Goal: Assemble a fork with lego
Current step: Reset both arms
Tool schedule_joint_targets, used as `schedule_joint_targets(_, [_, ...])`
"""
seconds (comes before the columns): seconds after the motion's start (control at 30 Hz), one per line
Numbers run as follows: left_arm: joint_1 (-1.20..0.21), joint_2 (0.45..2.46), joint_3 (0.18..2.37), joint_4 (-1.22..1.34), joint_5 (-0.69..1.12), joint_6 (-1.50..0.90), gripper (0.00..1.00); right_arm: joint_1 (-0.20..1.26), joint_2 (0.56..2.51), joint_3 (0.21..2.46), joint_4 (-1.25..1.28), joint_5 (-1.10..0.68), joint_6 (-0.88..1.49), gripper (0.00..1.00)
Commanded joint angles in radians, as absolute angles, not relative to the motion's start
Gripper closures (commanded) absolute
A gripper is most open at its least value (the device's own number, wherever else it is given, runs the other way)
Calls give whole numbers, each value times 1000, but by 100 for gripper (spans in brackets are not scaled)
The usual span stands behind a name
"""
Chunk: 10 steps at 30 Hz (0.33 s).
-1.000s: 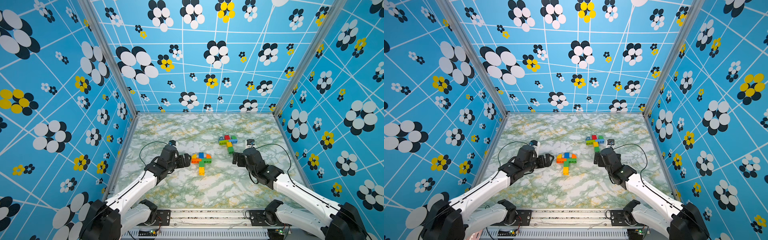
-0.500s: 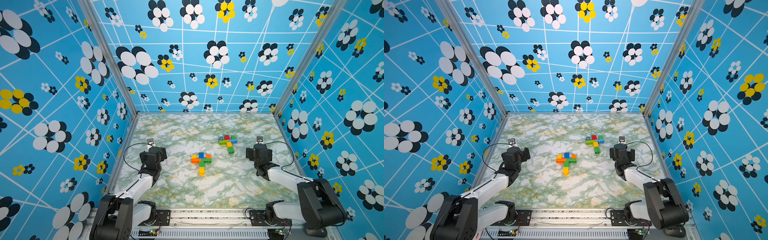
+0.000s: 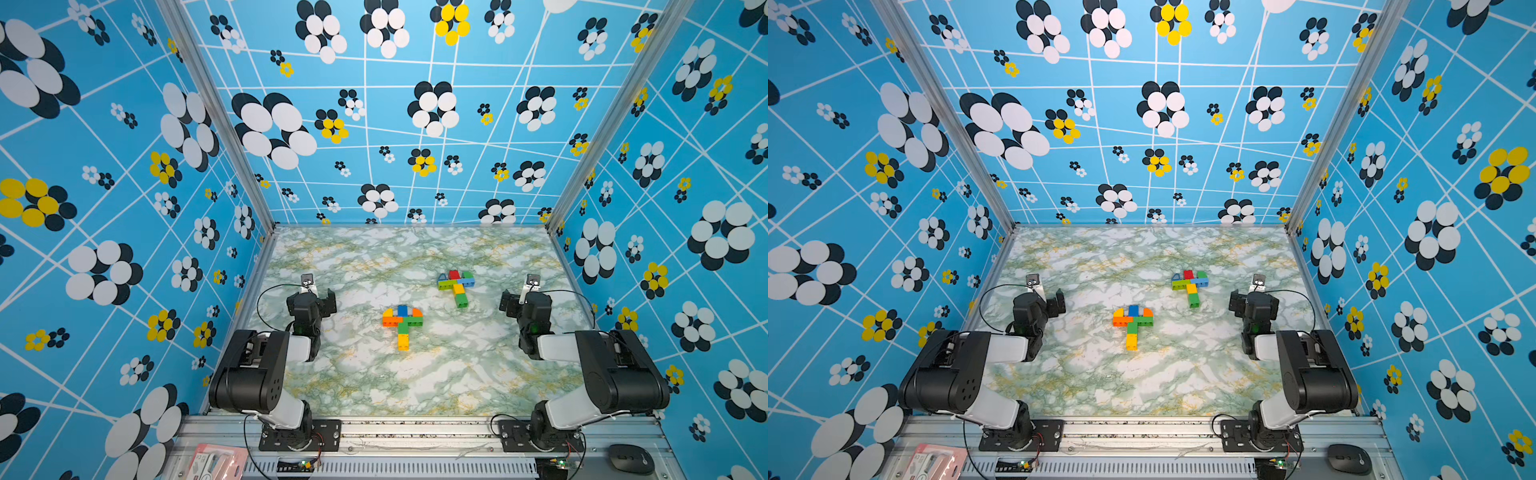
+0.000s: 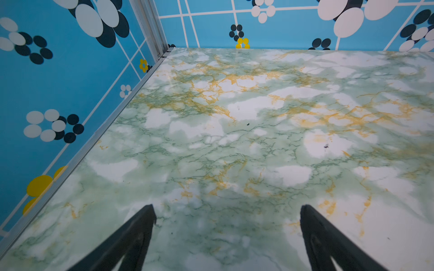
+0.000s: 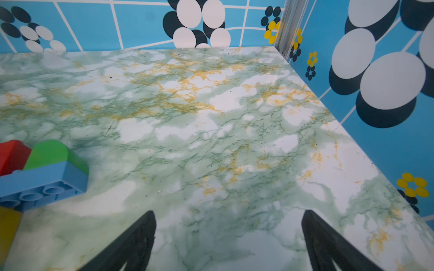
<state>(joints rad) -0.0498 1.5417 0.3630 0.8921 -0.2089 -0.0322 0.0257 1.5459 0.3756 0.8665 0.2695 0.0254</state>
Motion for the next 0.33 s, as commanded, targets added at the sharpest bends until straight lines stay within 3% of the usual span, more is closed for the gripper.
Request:
schedule_joint_targets(0.0, [-49,1545,371,941,-195,-35,1,34,1553,377,930,217,21,1])
schedule_joint_targets(0.3, [-60,1546,371,942,-210,-27,1,35,1560,374,948,223,22,1])
